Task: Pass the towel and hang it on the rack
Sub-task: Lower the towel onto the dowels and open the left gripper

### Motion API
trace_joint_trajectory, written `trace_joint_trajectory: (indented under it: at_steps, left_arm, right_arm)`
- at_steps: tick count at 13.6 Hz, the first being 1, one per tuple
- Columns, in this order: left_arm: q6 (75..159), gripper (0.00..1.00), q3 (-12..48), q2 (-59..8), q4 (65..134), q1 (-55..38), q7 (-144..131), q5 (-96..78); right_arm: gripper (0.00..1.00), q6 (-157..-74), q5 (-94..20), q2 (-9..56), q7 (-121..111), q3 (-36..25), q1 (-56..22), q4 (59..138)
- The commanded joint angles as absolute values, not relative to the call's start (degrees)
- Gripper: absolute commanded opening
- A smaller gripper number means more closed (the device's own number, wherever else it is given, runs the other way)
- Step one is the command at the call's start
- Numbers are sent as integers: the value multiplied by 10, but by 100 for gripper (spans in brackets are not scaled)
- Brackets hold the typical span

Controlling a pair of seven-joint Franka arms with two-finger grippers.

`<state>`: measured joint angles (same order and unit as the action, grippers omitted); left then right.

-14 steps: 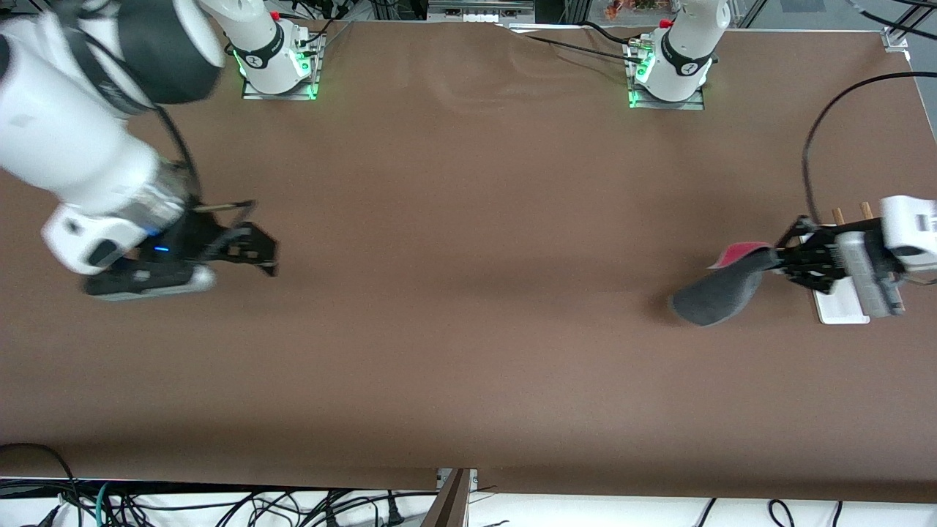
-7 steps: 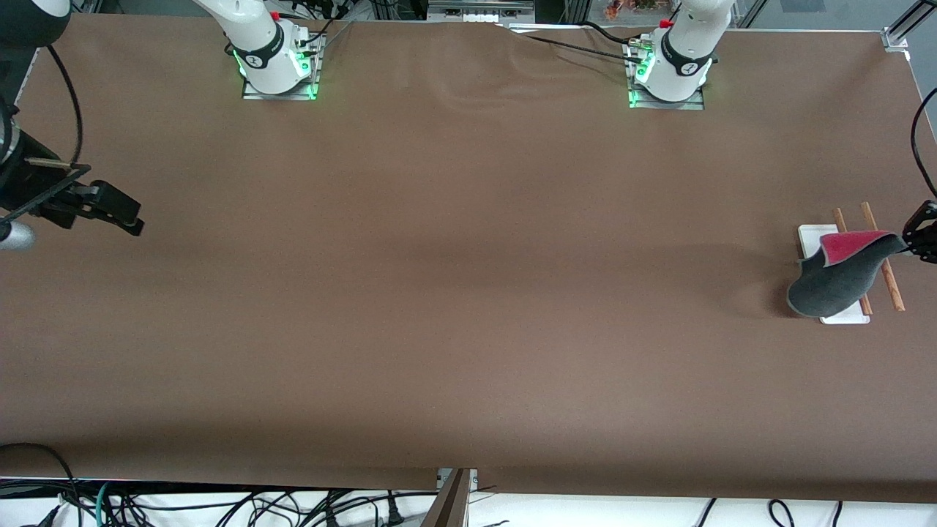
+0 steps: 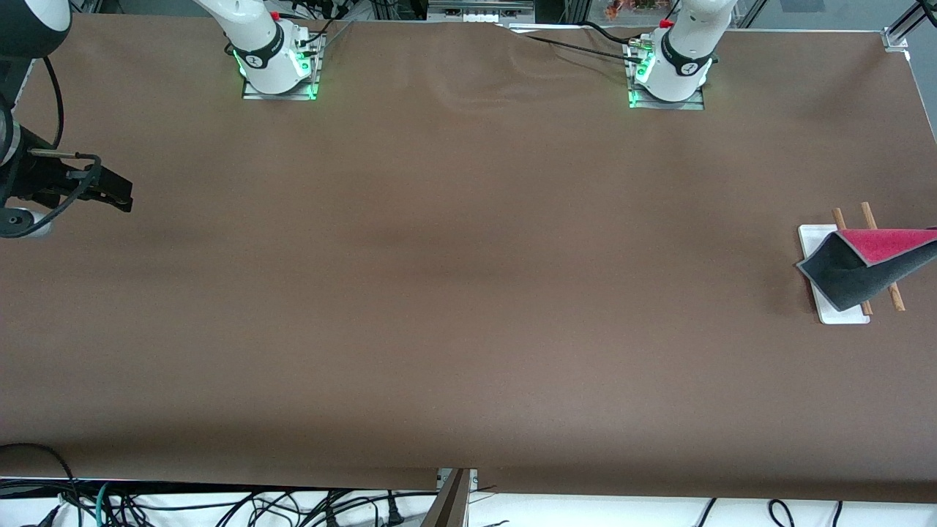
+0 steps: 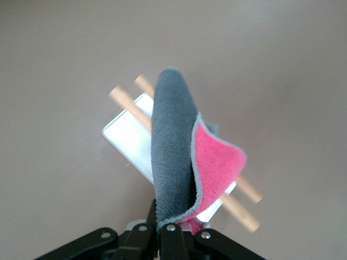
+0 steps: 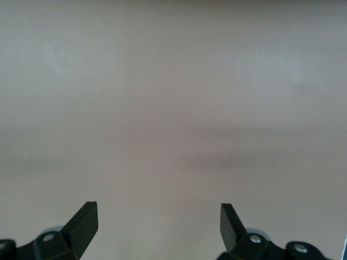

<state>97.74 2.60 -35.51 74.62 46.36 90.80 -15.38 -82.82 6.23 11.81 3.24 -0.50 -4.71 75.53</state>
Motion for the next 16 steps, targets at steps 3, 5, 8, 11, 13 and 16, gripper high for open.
trace_joint_trajectory:
  at_steps: [3,5,8,11,13,16]
  left_arm:
    - [1030,0,19,-413,723,468,947,-139]
    - [1039,0,19,-422,723,468,946,-139]
    - [1054,0,19,-432,726,468,946,-139]
    - [1062,0,19,-440,726,469,947,-138]
    - [1063,46,18,-448,725,468,946,-138]
    - [1063,100,19,-452,723,469,946,-139]
  right_arm:
    - [100,-807,62,83,17,10,-16,795]
    - [100,-807,45,83,2,14,3,802]
    - [100,-815,44,67,-39,15,18,828]
    - [100,-815,45,68,-40,16,18,828]
    - [100,-808,45,78,-41,16,15,817]
    - [100,-812,44,83,-42,18,13,809]
